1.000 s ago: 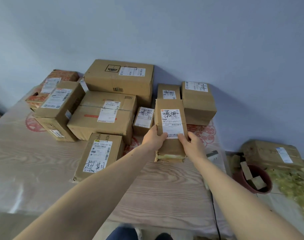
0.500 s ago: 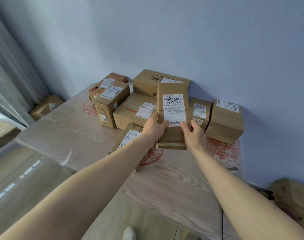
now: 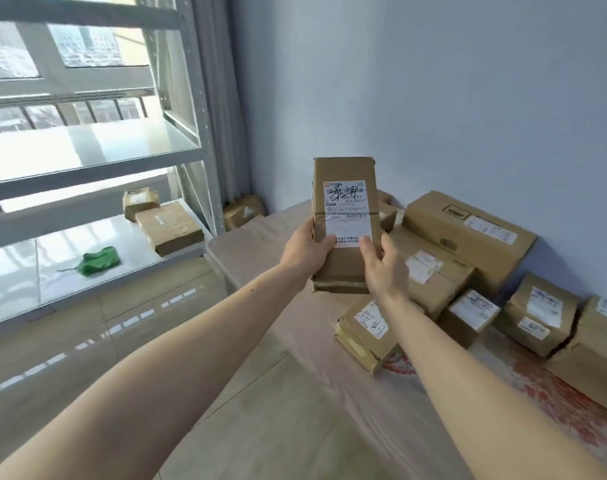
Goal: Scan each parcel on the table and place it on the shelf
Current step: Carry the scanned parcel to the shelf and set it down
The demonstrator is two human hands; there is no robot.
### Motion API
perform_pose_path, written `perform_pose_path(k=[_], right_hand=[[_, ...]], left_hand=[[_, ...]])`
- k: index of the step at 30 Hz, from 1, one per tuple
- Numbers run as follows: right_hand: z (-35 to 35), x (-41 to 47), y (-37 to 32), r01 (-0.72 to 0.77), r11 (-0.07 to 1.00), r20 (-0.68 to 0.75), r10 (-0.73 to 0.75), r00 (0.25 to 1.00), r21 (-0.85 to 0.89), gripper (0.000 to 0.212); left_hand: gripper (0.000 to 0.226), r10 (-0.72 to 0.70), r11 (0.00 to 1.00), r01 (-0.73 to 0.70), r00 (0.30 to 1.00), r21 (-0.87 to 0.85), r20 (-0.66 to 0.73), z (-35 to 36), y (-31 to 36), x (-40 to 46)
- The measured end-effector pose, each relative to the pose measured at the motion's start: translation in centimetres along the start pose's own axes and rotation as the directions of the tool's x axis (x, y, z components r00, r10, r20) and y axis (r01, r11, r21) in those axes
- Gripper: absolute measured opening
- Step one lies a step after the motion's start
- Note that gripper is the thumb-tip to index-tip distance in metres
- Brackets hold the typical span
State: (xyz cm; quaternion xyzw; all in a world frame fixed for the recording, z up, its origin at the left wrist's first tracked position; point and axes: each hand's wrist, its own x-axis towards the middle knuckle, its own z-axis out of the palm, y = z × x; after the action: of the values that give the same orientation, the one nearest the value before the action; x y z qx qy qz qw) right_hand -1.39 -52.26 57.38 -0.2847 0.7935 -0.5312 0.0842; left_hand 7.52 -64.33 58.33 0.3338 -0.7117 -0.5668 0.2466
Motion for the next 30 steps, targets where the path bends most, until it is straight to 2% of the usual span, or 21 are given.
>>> perform_pose_path(k=[2,4,8,13,19,30], right_hand=[[3.4,0.0,-2.2,0.039,0.999,0.028,-0.04,0.999,0.004,0.028],[7.1,-0.4,-4.5,0.077,0.996,0.066,-0.08,0.995,0.04,0.039],[14.5,-1.9,-9.5,0.132,0.984,0.127,-0.148,0.981,0.121,0.046],[23.8,-4.3,-15.7,0.189,0.954,0.186,-0.234,0.954,0.23,0.036],[32.7,-7.7,-22.8,0.237,0.918,0.252,-0.322,0.913,0.318,0.038],[44.7,-11.6,-33.6,0.27,0.849,0.364,-0.454,0.813,0.455,0.033]], left_hand=[[0.037,0.007,1.0,-0.008,0.998,-0.016,-0.057,-4.0,-0.3,-0.3],[0.037,0.004,1.0,-0.007,0.994,-0.026,-0.112,-8.2,-0.7,-0.6],[0.048,-0.003,1.0,-0.001,0.975,-0.021,-0.22,-17.2,-1.6,-1.3],[0.047,-0.02,0.999,0.006,0.93,-0.039,-0.368,-28.0,-2.4,-3.1],[0.042,0.01,1.0,-0.021,0.869,-0.017,-0.495,-39.6,-3.2,-5.3],[0.031,0.067,0.998,-0.062,0.74,0.03,-0.669,-54.5,-2.7,-8.6]])
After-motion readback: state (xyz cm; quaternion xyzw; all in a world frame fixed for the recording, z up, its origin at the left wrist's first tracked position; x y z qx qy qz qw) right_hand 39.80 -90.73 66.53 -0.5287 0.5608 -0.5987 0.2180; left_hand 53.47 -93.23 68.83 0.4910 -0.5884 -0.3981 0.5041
